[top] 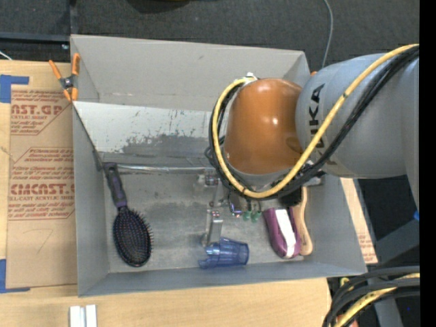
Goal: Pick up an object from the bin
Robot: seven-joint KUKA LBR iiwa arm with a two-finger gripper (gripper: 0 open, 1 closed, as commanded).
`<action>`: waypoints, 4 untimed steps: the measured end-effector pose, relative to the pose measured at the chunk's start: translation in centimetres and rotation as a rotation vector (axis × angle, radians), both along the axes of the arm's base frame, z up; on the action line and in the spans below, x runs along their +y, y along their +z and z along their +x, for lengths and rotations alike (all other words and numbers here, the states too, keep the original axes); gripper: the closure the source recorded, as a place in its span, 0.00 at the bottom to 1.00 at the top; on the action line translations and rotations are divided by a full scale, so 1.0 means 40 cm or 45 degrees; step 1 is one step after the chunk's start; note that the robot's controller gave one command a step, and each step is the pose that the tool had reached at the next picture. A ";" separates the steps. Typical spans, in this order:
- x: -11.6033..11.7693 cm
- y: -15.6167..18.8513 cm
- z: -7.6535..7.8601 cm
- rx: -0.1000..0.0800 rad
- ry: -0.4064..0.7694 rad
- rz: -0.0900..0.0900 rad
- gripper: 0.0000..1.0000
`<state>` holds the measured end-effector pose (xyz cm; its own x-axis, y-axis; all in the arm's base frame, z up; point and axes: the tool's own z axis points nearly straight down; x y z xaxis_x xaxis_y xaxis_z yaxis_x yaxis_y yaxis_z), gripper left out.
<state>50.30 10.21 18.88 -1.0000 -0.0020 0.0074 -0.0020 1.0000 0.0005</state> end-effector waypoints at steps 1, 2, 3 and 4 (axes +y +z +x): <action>-0.001 0.010 0.005 -0.010 -0.002 0.001 0.00; -0.176 -0.274 -0.039 -0.015 0.331 0.003 0.00; -0.187 -0.140 -0.056 -0.020 0.414 0.005 0.00; -0.187 -0.297 -0.031 -0.038 0.352 0.004 0.00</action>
Offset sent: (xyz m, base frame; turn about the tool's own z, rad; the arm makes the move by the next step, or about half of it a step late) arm -0.0180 -0.0766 -0.1188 -0.2777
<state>49.05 2.73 7.01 -0.9613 -0.2747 -0.0221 -0.2748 0.9615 -0.0008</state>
